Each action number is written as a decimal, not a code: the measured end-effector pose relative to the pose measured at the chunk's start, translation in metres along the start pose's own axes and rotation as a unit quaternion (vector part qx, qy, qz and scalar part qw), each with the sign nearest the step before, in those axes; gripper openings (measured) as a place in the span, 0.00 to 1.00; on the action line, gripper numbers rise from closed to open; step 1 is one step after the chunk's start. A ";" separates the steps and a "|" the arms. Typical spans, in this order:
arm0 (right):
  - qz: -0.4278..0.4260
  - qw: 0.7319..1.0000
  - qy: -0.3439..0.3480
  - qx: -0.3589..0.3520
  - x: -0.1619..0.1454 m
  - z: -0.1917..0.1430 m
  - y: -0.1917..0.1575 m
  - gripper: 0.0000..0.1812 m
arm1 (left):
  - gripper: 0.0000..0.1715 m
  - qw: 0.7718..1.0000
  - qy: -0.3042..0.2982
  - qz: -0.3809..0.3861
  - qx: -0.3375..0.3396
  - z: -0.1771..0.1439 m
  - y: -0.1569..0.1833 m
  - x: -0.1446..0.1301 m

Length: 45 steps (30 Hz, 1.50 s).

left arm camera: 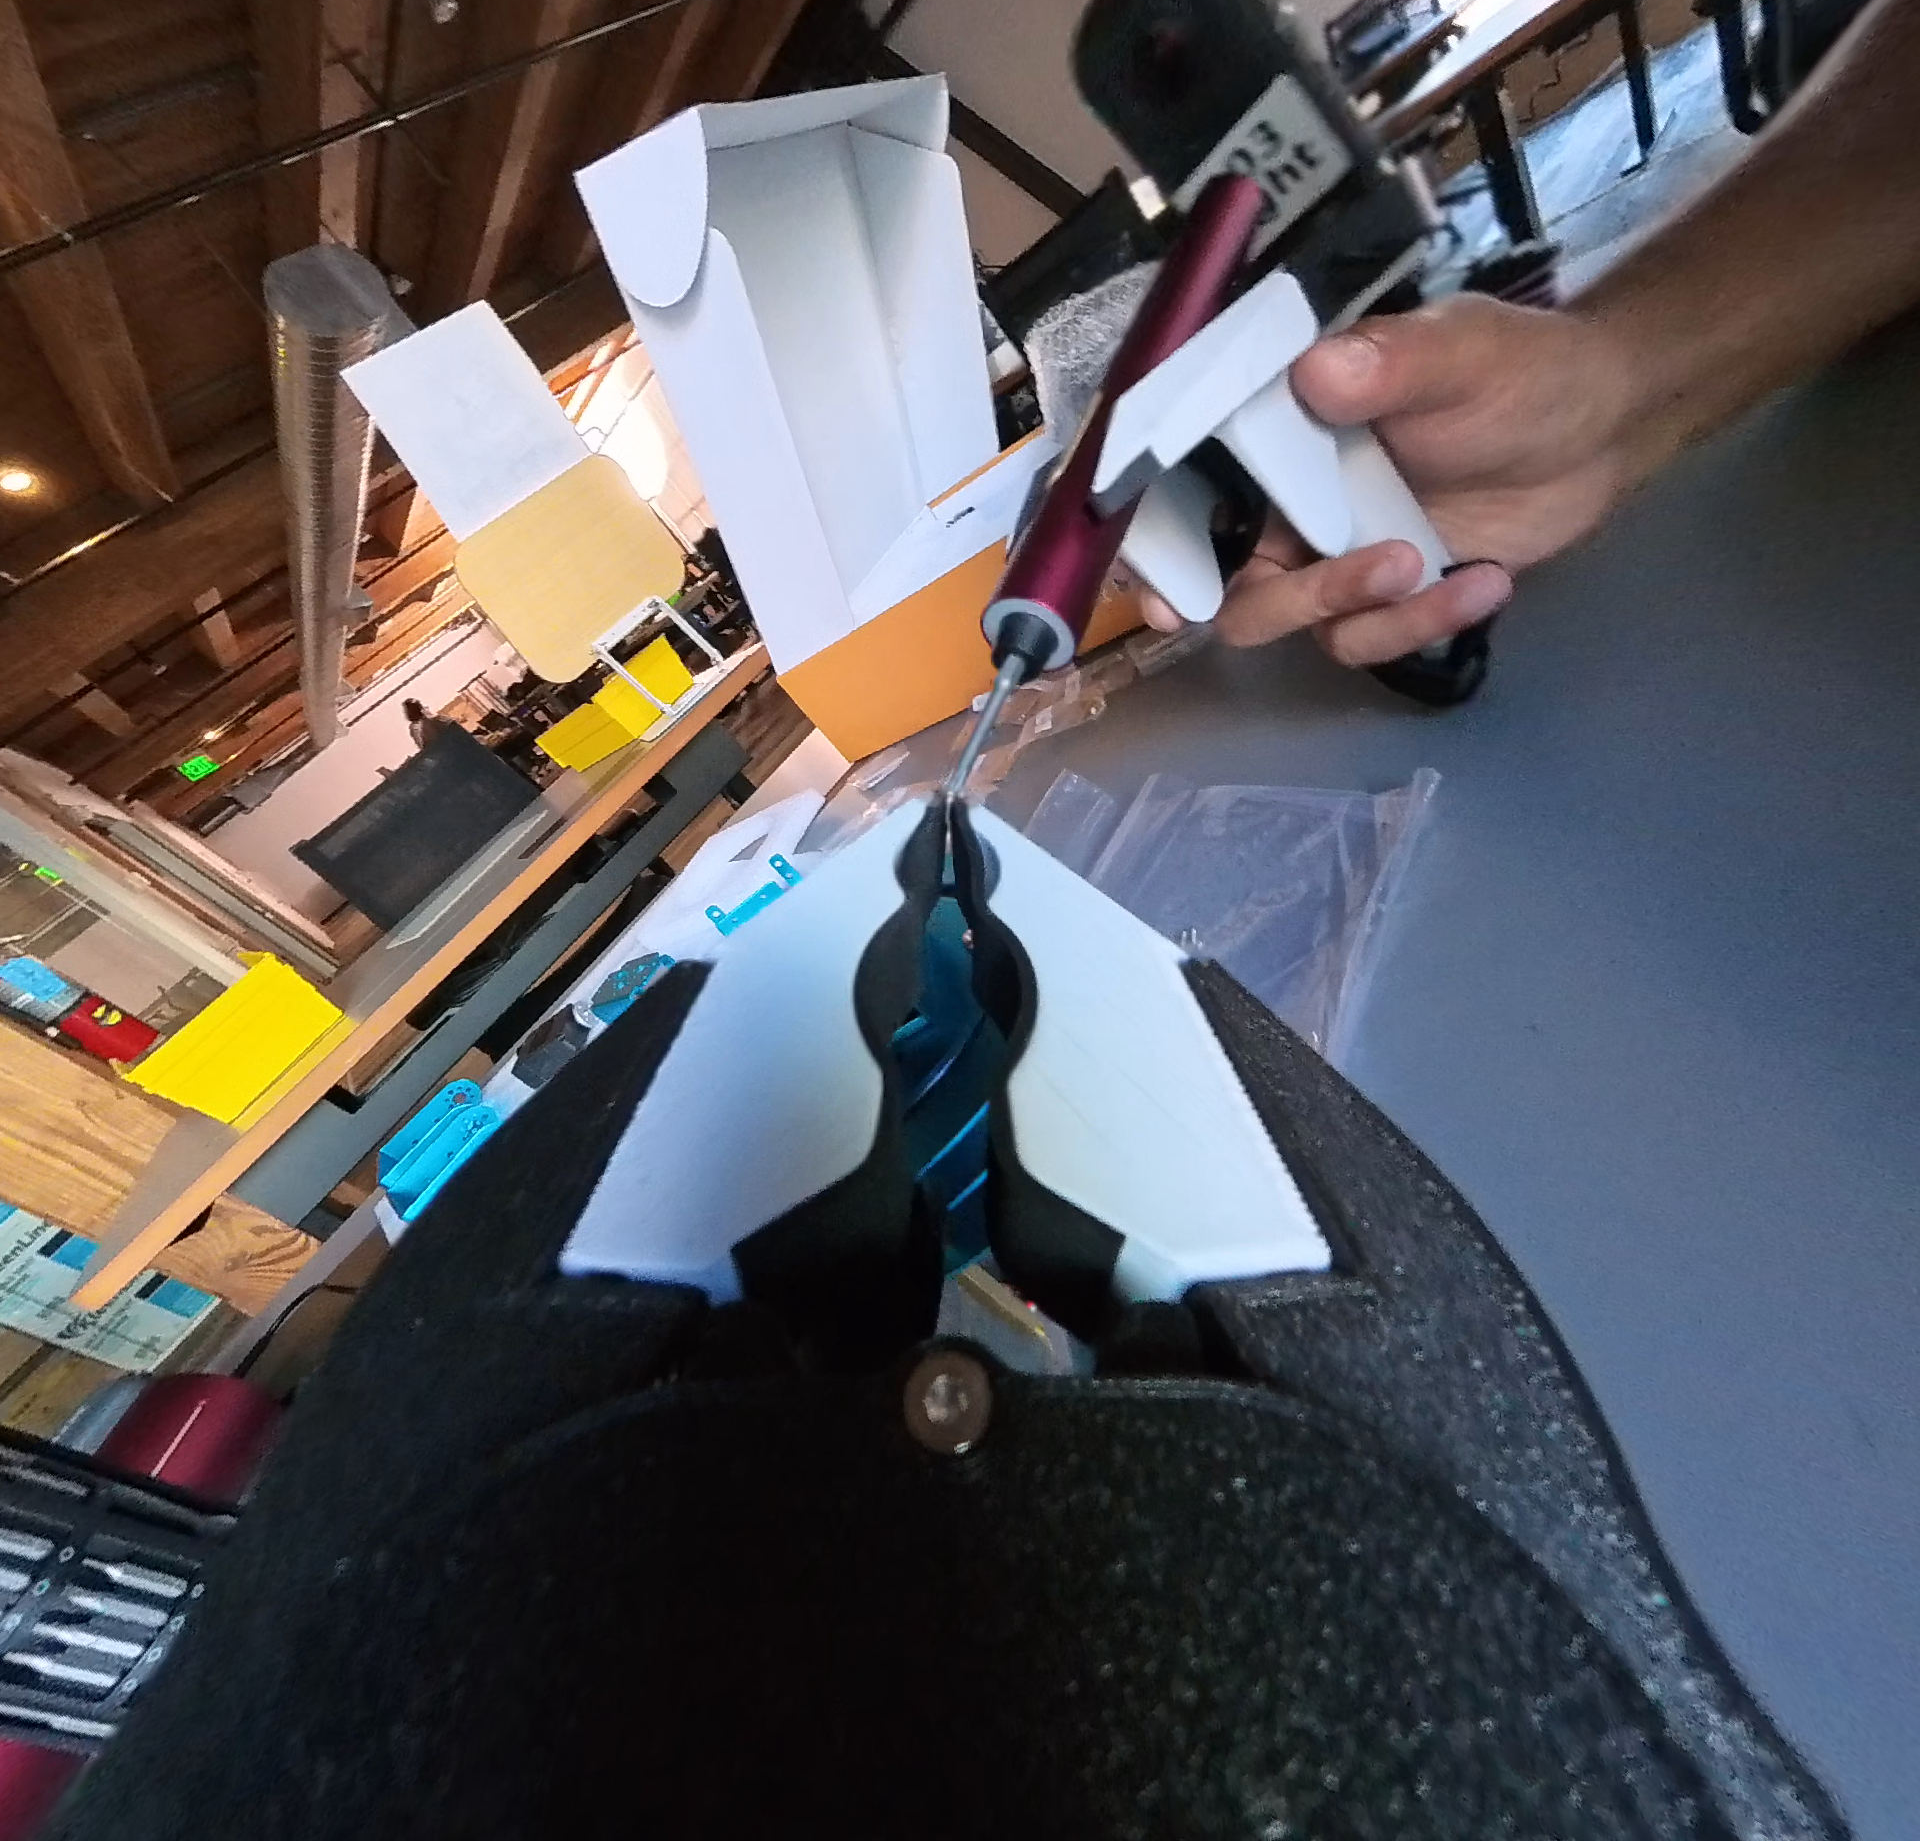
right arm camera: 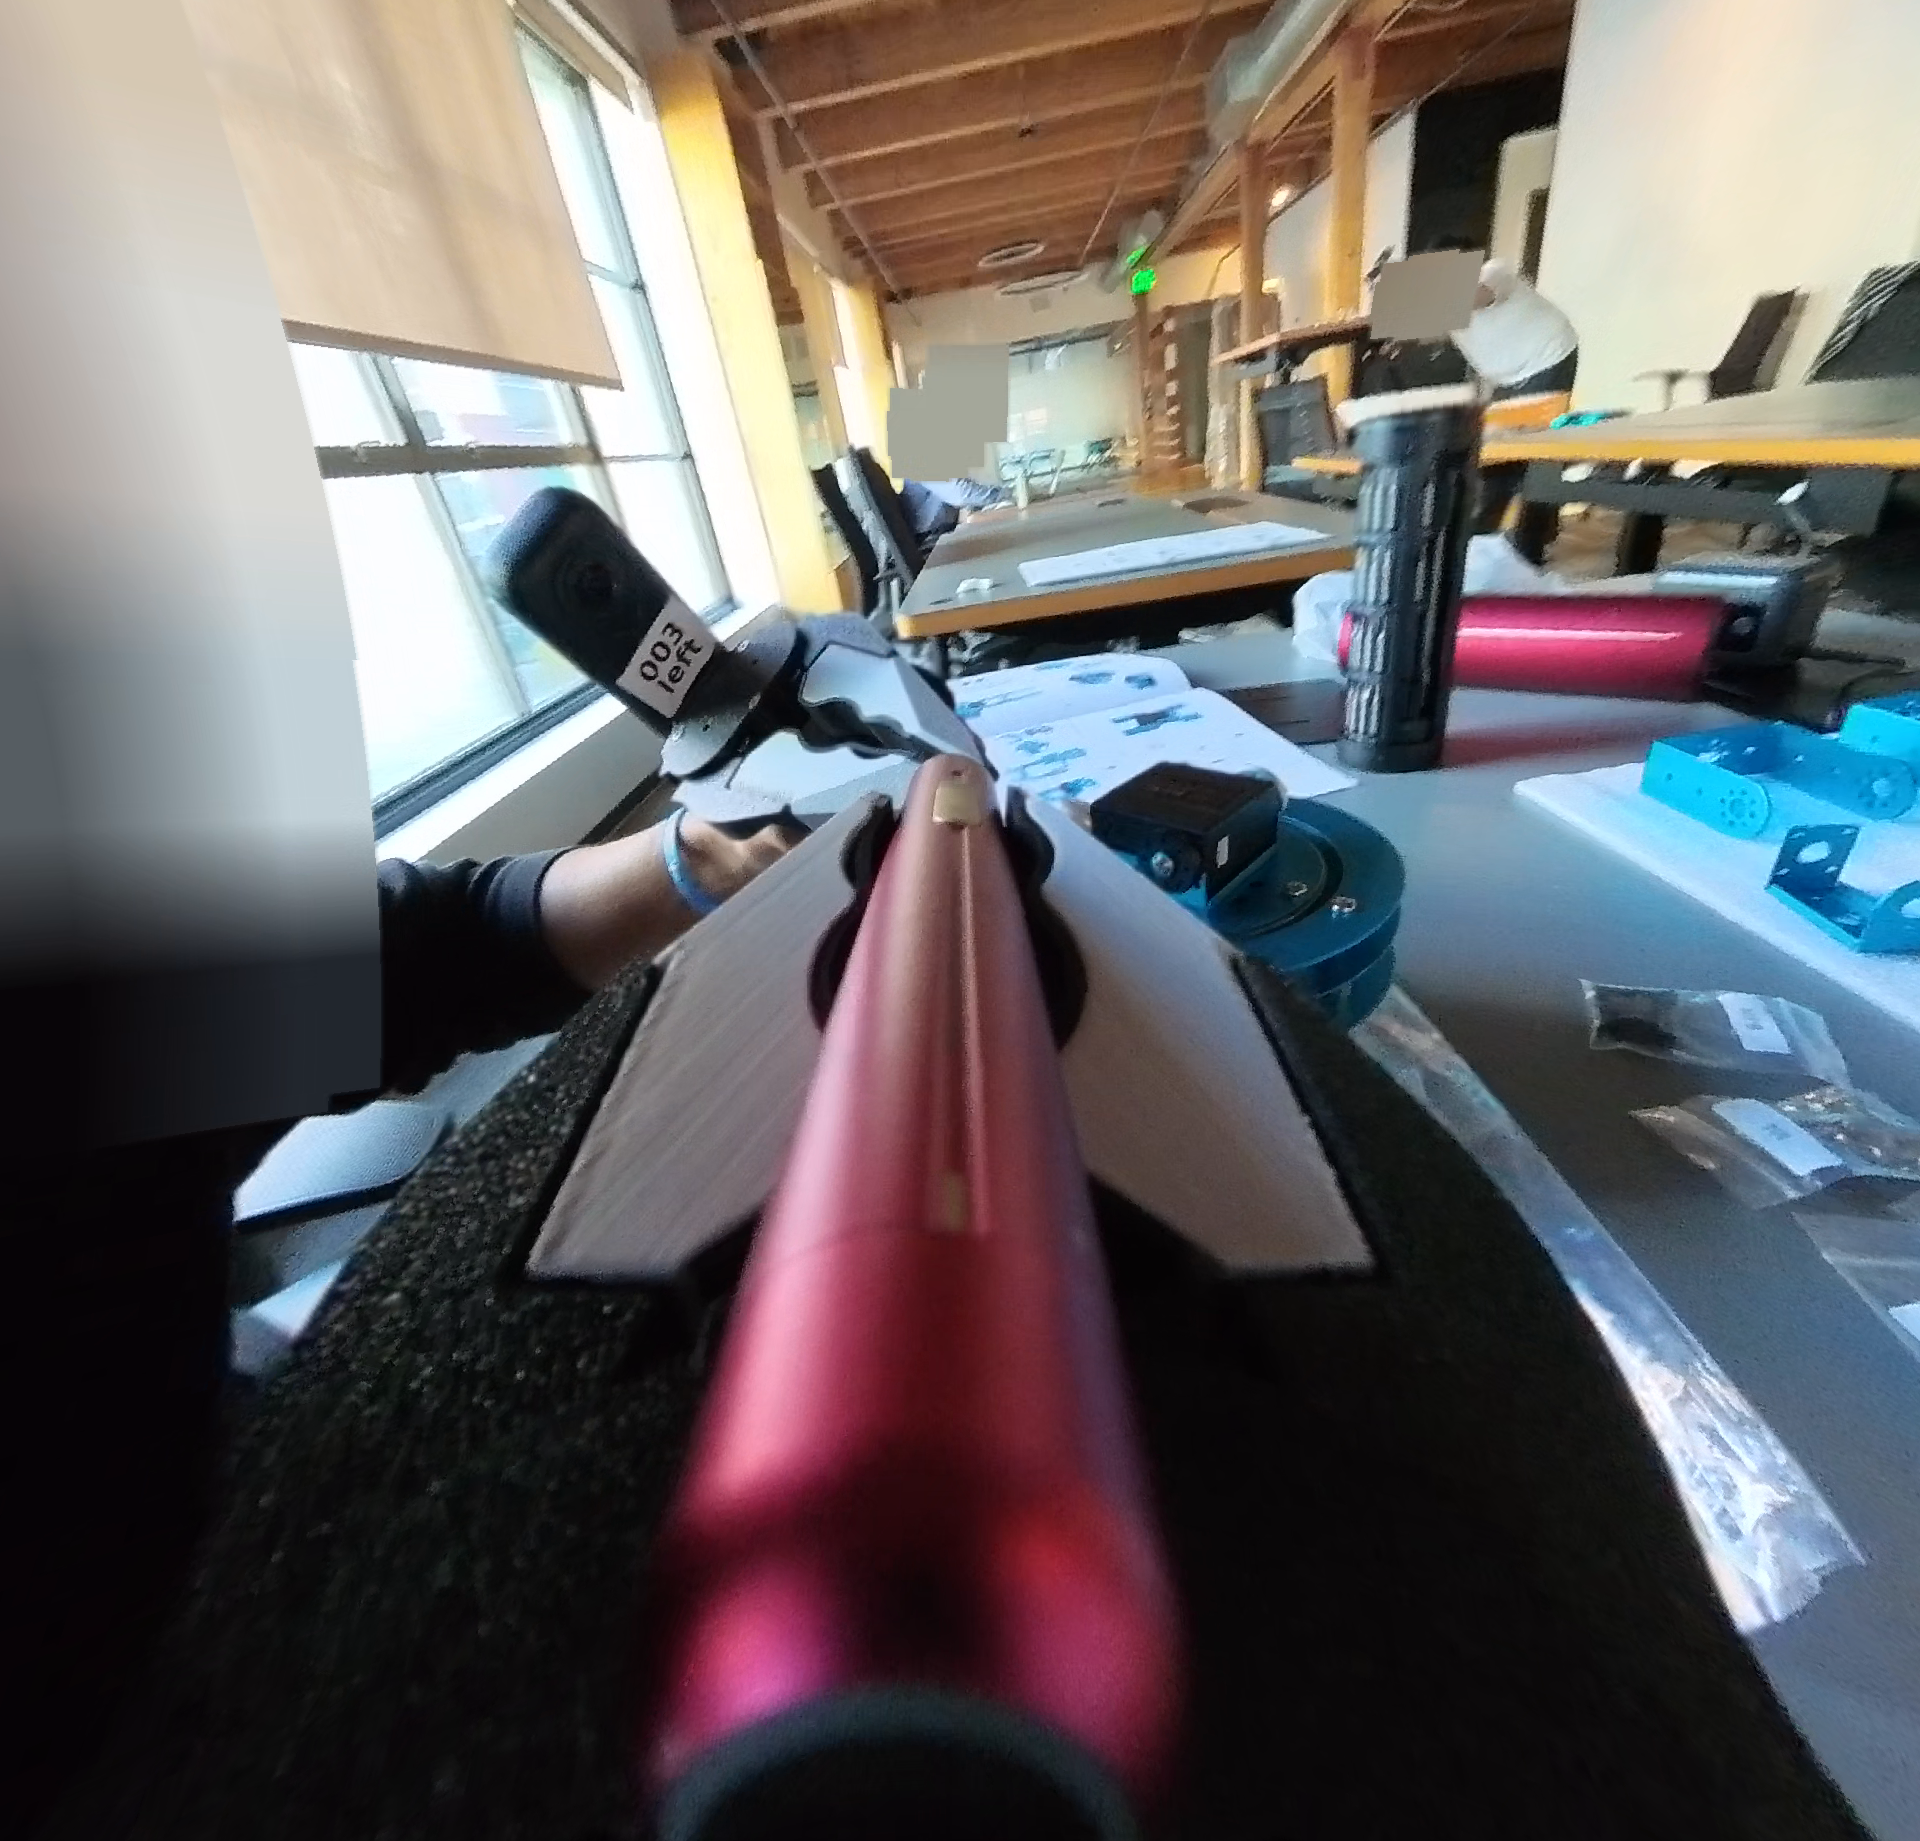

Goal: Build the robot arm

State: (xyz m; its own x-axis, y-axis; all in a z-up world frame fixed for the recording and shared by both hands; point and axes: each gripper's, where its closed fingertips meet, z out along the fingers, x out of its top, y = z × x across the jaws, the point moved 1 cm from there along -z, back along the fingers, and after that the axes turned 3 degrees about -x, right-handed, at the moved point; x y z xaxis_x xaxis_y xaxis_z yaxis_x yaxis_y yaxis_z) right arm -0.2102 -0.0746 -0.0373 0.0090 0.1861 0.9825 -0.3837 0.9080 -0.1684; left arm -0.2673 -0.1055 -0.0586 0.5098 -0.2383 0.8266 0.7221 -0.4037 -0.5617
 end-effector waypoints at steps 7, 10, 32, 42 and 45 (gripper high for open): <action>0.045 0.994 -0.072 0.062 -0.010 -0.005 0.006 0.13 | 0.00 0.996 -0.024 -0.001 -0.087 0.003 0.017 -0.008; 0.016 0.995 -0.080 0.066 -0.014 -0.008 0.007 0.13 | 0.00 0.991 -0.044 -0.014 -0.125 0.006 0.023 -0.012; -0.123 0.990 -0.042 0.063 -0.010 -0.014 -0.003 0.13 | 0.00 0.960 -0.038 -0.140 -0.240 0.007 0.025 -0.004; -0.120 0.991 -0.035 0.057 -0.006 -0.016 0.000 0.13 | 0.14 0.966 -0.060 -0.127 -0.218 0.013 0.018 -0.008; -0.163 0.985 -0.040 0.037 -0.012 -0.013 0.000 0.13 | 0.19 0.973 -0.059 -0.122 -0.189 0.009 0.004 -0.009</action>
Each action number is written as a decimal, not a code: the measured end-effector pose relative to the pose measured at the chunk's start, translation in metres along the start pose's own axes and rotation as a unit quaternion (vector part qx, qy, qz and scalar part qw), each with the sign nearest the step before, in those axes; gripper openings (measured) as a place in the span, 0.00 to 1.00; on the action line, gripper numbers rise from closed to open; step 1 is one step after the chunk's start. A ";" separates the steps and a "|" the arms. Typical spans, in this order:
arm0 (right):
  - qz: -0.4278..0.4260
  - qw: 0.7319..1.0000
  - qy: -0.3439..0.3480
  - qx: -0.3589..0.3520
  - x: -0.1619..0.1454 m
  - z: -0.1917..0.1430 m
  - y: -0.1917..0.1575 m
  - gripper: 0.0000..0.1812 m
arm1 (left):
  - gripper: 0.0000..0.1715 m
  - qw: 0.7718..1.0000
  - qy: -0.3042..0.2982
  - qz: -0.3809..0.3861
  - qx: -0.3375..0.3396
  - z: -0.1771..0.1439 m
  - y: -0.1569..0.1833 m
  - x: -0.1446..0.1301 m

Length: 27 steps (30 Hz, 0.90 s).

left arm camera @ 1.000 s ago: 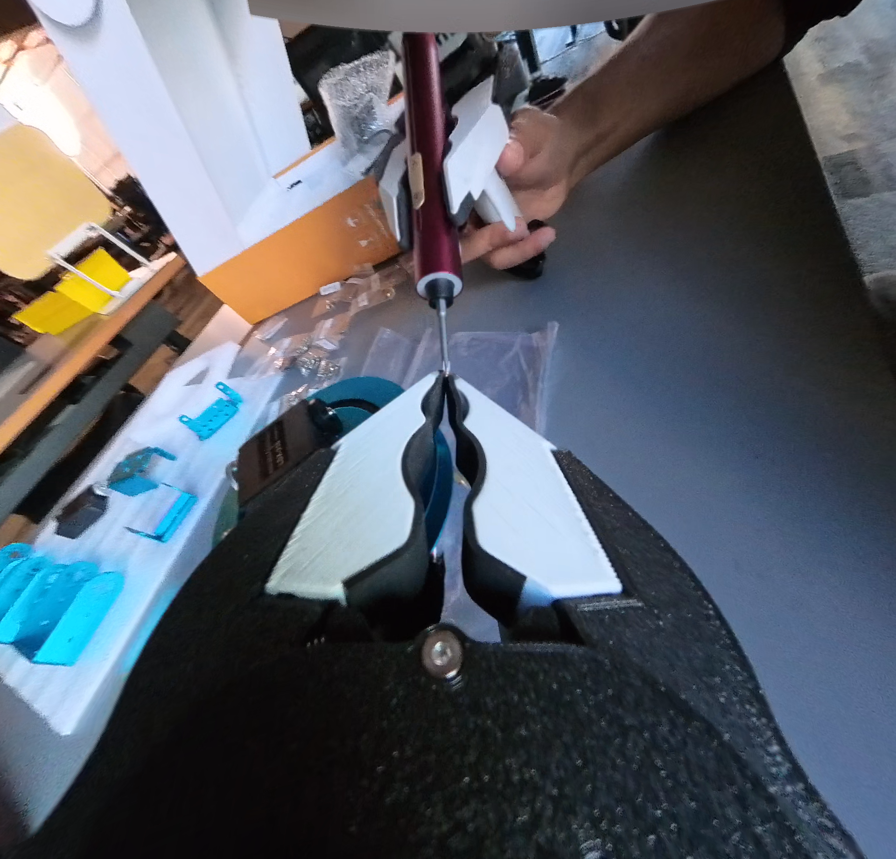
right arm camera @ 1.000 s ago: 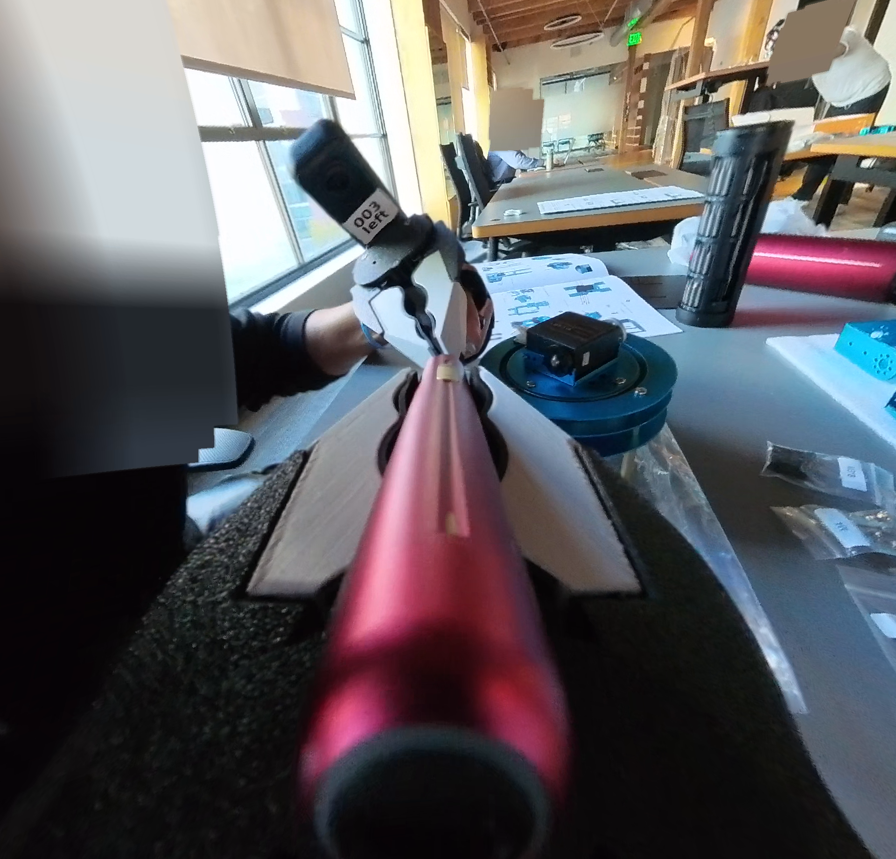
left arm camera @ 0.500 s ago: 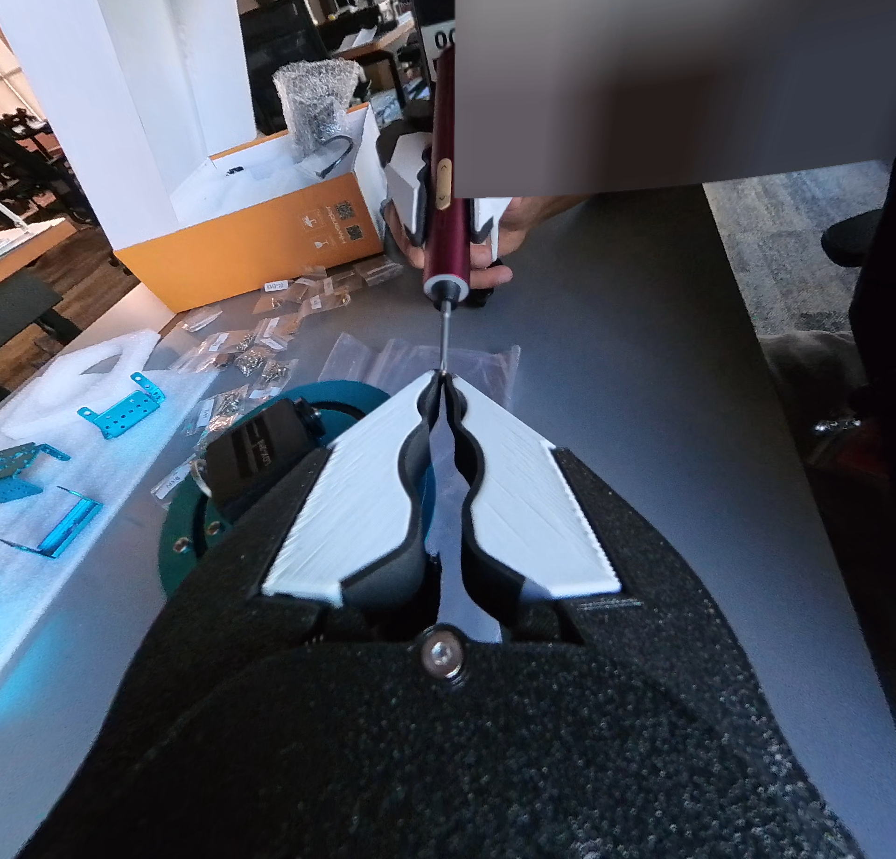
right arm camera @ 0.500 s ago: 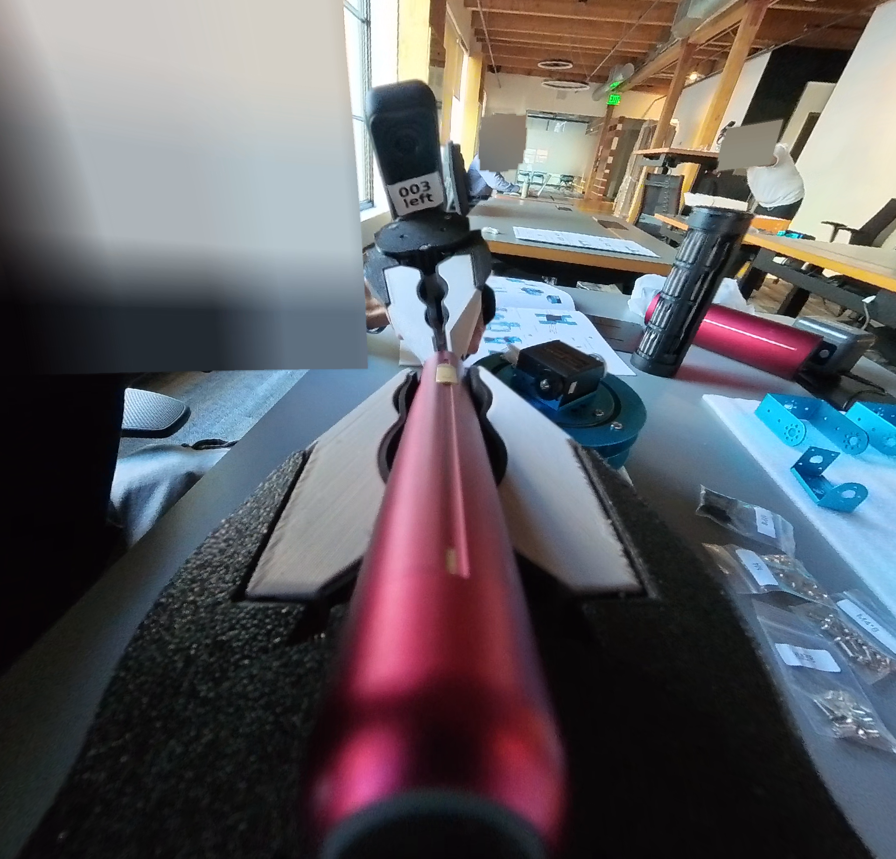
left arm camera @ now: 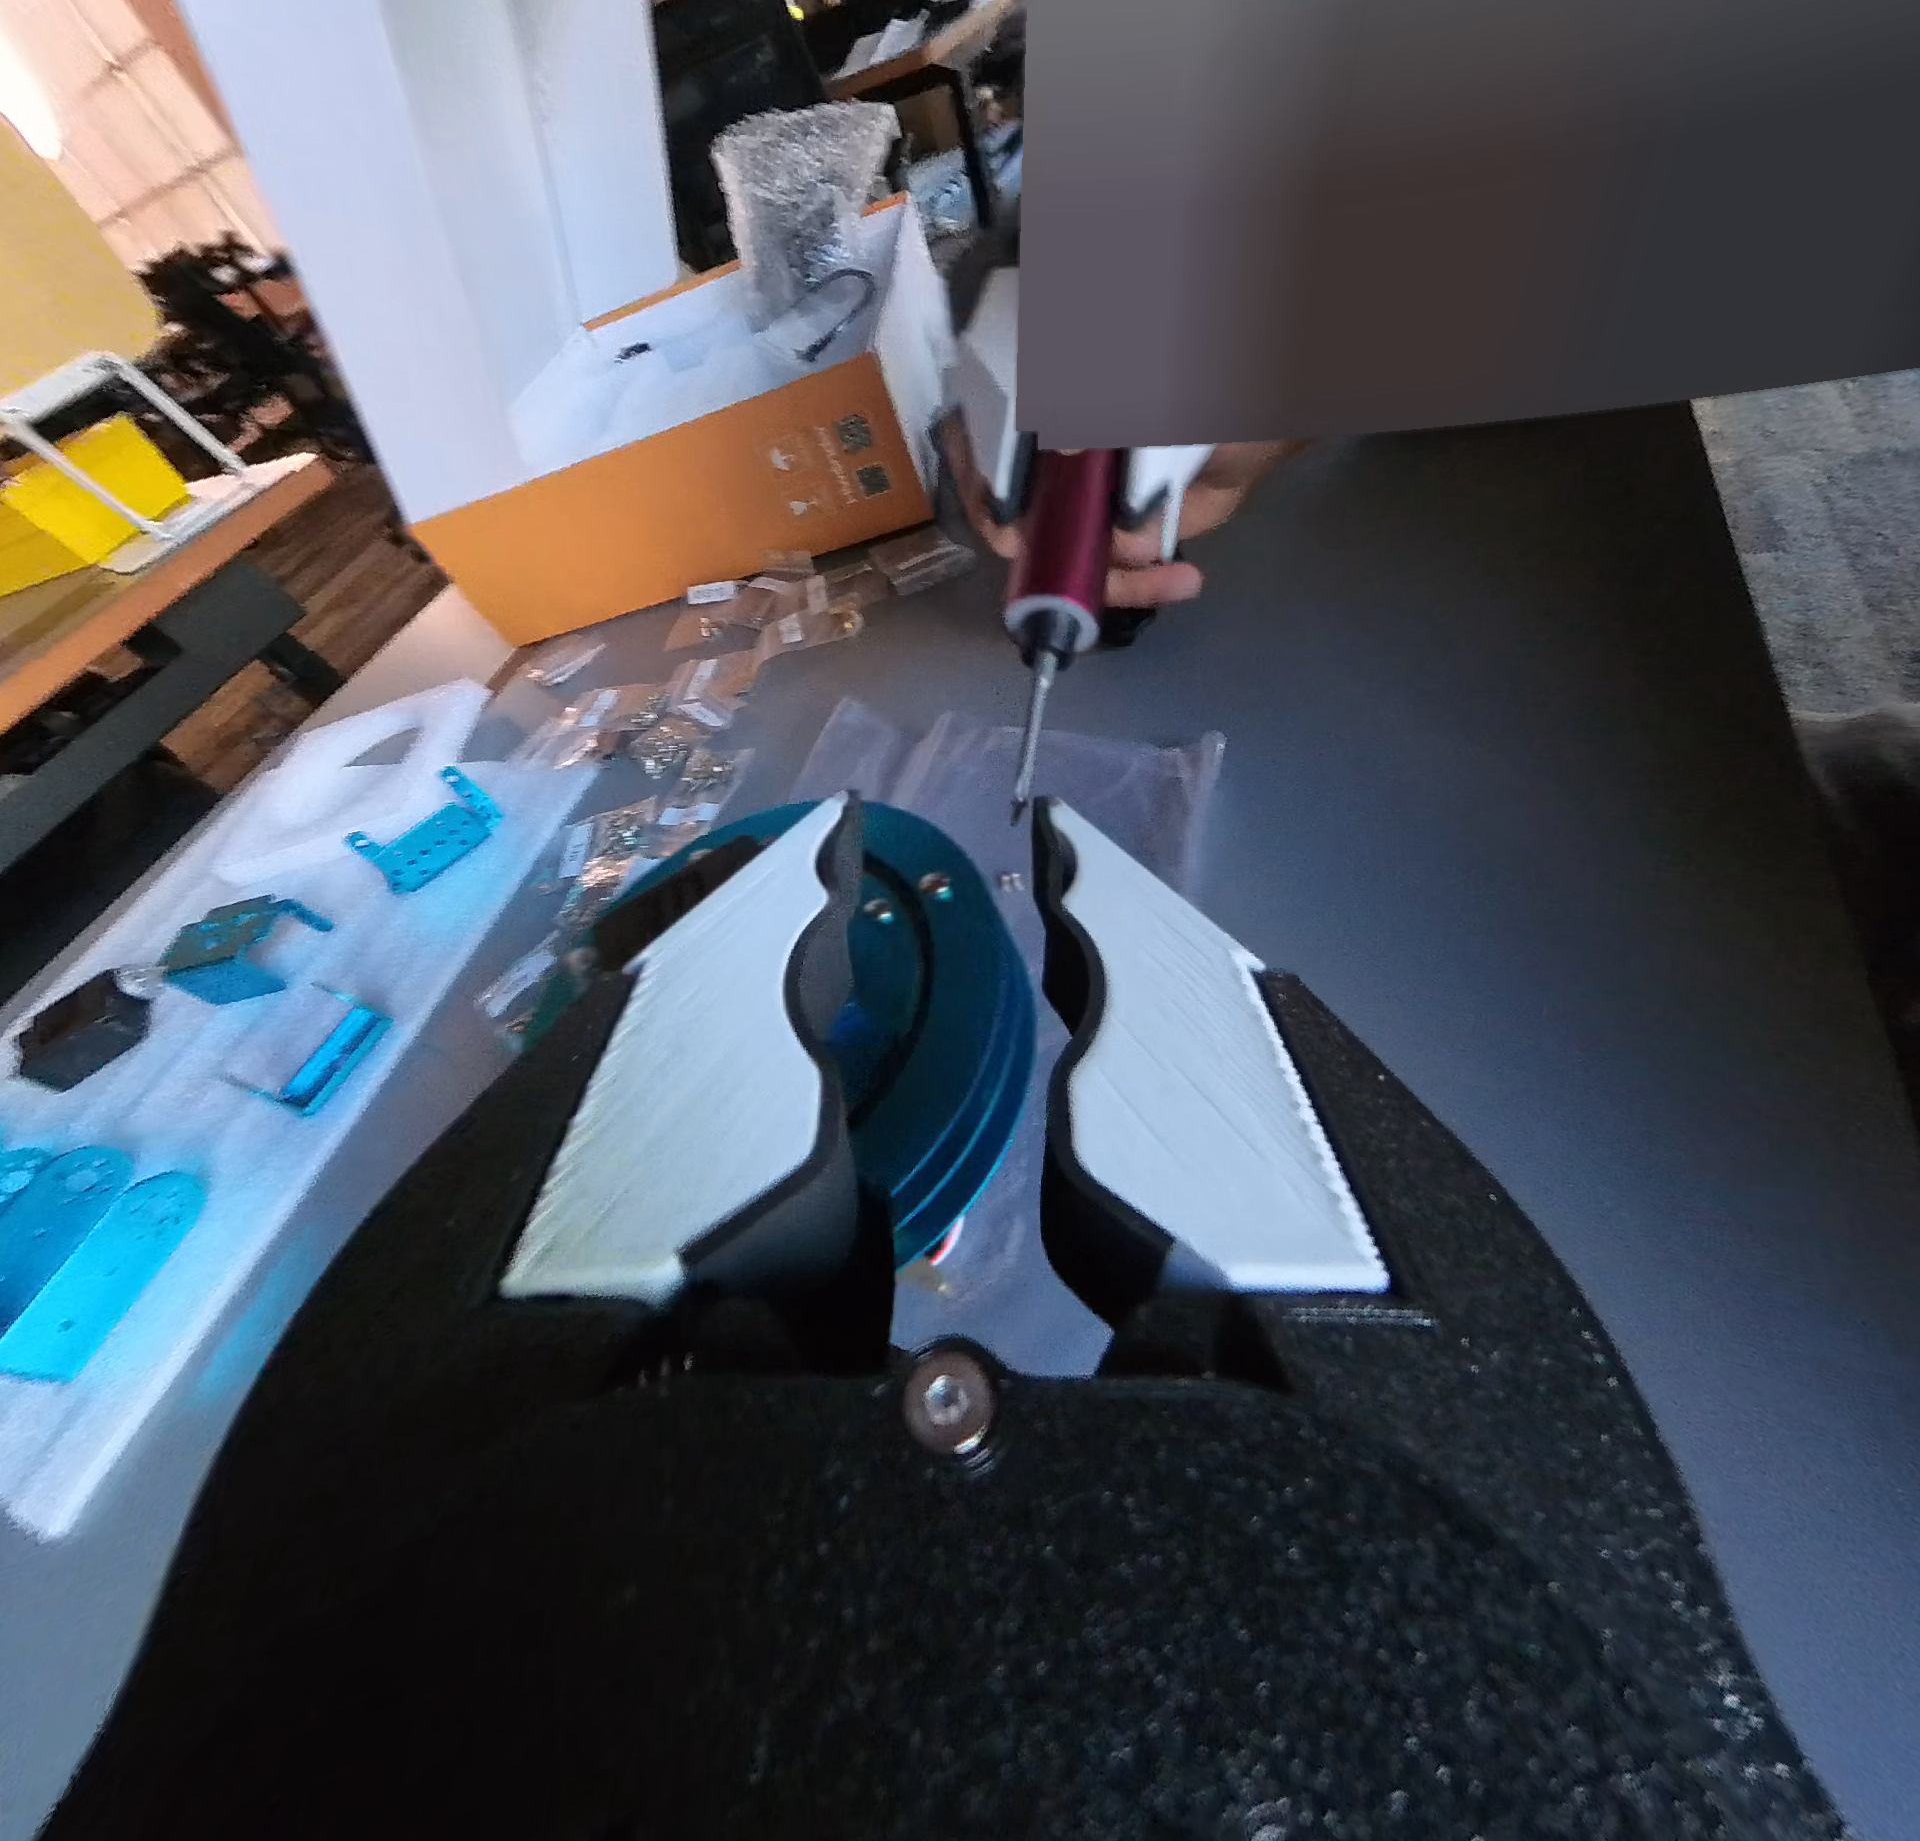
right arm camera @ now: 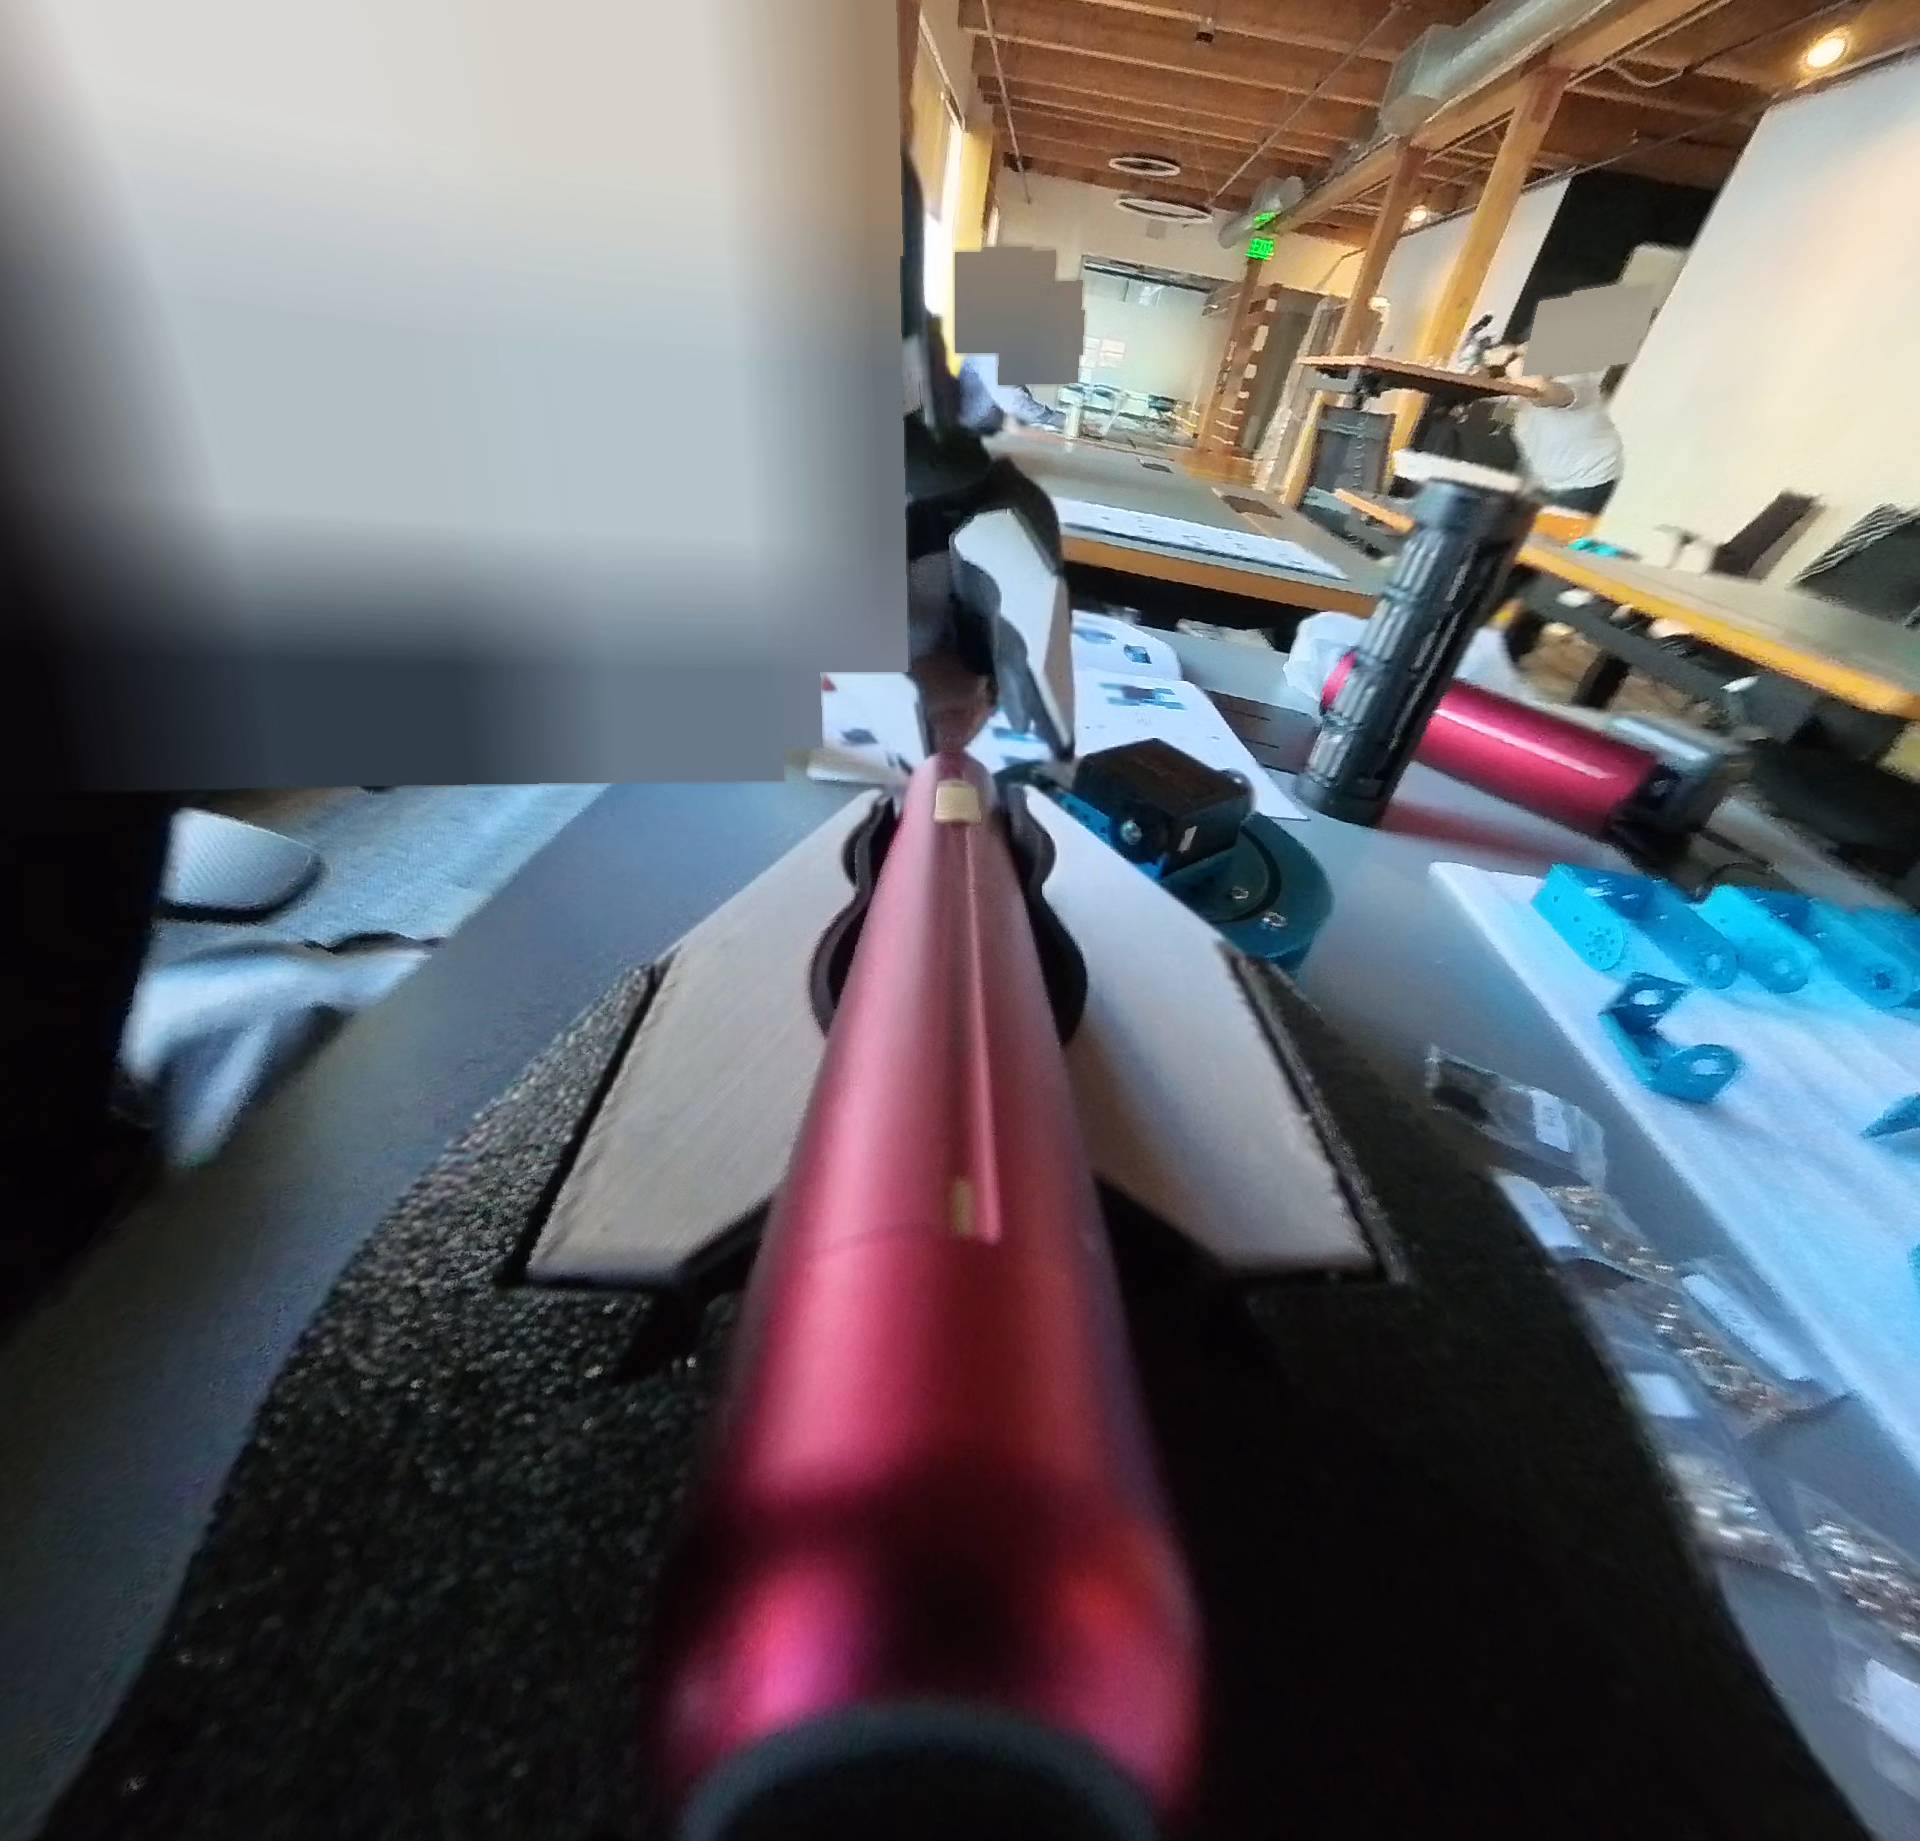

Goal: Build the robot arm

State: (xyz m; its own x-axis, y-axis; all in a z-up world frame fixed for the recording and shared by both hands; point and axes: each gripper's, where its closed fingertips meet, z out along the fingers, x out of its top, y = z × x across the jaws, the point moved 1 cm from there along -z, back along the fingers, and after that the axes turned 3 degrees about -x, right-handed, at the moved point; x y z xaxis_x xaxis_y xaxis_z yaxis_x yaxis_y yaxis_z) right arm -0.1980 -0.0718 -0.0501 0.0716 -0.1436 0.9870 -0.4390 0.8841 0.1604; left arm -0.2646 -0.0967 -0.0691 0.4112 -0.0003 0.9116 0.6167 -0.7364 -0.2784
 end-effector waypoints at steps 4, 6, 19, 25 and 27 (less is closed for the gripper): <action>-0.178 0.979 -0.045 -0.083 -0.019 0.008 -0.001 0.13 | 0.19 0.993 0.071 -0.045 0.084 -0.028 -0.038 0.009; -0.274 0.952 -0.063 -0.122 -0.026 0.014 -0.004 0.12 | 0.22 0.981 0.084 -0.107 0.138 -0.039 -0.066 -0.003; -0.470 0.852 -0.099 -0.209 -0.034 0.027 -0.009 0.12 | 0.41 0.978 0.034 -0.179 0.099 -0.014 -0.056 -0.029; -0.479 0.846 -0.101 -0.210 -0.038 0.030 -0.010 0.12 | 0.32 0.981 0.026 -0.166 0.099 -0.014 -0.053 -0.031; -0.480 0.846 -0.100 -0.208 -0.038 0.031 -0.011 0.12 | 0.30 0.981 0.025 -0.166 0.096 -0.014 -0.052 -0.031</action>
State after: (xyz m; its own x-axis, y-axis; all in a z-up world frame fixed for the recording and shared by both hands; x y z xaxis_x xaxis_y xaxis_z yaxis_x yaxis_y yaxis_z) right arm -0.2234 -0.0901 -0.0897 0.0460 -0.9202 0.3887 0.0921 0.3913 0.9156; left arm -0.3190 -0.0679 -0.0783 0.1354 0.1813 0.9741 0.8280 -0.5606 -0.0108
